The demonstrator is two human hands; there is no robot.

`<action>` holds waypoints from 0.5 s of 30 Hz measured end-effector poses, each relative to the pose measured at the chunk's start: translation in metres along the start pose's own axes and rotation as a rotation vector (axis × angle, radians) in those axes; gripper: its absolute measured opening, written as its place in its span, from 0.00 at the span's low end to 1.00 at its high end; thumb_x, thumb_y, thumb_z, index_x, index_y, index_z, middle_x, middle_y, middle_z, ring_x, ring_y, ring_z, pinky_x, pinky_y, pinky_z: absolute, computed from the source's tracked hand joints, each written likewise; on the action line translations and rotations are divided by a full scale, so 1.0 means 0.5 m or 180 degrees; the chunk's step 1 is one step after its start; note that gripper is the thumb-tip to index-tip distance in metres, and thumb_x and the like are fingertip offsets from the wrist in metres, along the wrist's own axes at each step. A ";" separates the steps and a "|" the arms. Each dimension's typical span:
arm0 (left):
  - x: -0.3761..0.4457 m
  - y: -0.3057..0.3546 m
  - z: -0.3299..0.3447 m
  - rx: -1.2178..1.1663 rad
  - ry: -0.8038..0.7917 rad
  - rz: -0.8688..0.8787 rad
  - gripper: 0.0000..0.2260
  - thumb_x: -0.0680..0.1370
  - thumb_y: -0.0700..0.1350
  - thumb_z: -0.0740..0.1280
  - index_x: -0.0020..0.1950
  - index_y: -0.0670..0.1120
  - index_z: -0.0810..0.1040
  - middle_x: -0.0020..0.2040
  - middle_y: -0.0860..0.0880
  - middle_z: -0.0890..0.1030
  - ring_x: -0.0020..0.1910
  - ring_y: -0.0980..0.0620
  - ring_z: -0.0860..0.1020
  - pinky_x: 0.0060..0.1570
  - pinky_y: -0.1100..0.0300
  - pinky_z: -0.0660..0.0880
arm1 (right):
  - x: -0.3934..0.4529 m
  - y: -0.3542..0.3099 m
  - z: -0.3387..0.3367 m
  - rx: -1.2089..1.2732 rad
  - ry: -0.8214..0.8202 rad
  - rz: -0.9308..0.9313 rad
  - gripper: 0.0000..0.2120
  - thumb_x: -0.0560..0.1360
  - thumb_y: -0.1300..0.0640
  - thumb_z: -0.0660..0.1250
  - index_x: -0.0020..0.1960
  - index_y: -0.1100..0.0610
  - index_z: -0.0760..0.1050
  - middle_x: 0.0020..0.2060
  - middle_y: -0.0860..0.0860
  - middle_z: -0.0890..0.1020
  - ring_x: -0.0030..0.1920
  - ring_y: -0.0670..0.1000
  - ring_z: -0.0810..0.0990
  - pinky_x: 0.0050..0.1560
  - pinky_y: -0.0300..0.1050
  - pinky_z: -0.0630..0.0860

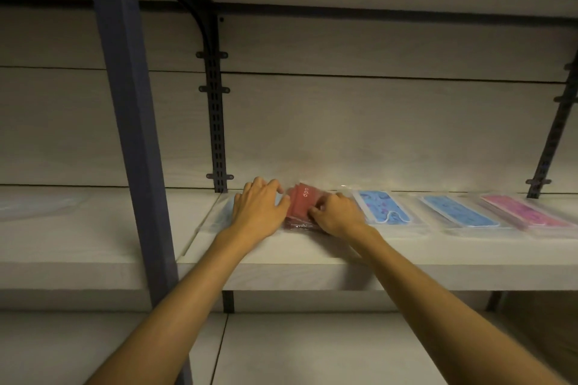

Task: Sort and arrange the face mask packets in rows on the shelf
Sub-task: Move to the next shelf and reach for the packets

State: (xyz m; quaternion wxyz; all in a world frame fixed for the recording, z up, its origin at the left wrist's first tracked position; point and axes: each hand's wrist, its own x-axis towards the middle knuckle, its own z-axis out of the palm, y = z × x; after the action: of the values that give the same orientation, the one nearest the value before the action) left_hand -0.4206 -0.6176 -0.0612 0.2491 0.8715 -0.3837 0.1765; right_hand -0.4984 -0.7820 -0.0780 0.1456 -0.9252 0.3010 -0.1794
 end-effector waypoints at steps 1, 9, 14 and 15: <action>-0.003 0.001 -0.002 0.0008 -0.0038 0.0019 0.15 0.82 0.55 0.58 0.63 0.51 0.76 0.62 0.46 0.74 0.61 0.46 0.72 0.60 0.50 0.70 | 0.000 0.001 0.002 0.0022 0.0029 -0.0031 0.20 0.77 0.42 0.62 0.54 0.56 0.81 0.54 0.58 0.81 0.51 0.60 0.79 0.53 0.51 0.78; -0.037 0.012 -0.021 -0.0046 -0.0176 0.0066 0.17 0.82 0.55 0.59 0.67 0.52 0.75 0.67 0.49 0.73 0.64 0.47 0.73 0.64 0.49 0.70 | -0.026 0.004 -0.020 0.0038 0.0320 -0.0518 0.18 0.78 0.46 0.62 0.59 0.57 0.80 0.55 0.60 0.79 0.54 0.62 0.78 0.55 0.53 0.77; -0.090 0.022 -0.045 -0.0140 -0.0153 -0.0066 0.18 0.81 0.53 0.62 0.70 0.51 0.73 0.70 0.49 0.70 0.67 0.47 0.71 0.65 0.53 0.69 | -0.083 0.000 -0.041 0.0362 0.0444 -0.1114 0.17 0.73 0.44 0.62 0.53 0.52 0.82 0.48 0.53 0.85 0.46 0.56 0.81 0.47 0.52 0.79; -0.105 0.023 -0.050 -0.0170 -0.0135 -0.0120 0.18 0.81 0.52 0.63 0.70 0.50 0.73 0.70 0.49 0.70 0.67 0.47 0.71 0.64 0.54 0.68 | -0.099 -0.003 -0.043 0.0447 0.0458 -0.1198 0.19 0.71 0.42 0.61 0.53 0.51 0.82 0.49 0.51 0.85 0.47 0.55 0.82 0.47 0.52 0.80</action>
State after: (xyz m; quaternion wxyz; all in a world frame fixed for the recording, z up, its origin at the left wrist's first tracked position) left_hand -0.4657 -0.5795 -0.0635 0.2674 0.8752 -0.3770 0.1430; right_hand -0.5443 -0.7542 -0.0704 0.1518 -0.9375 0.1193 -0.2896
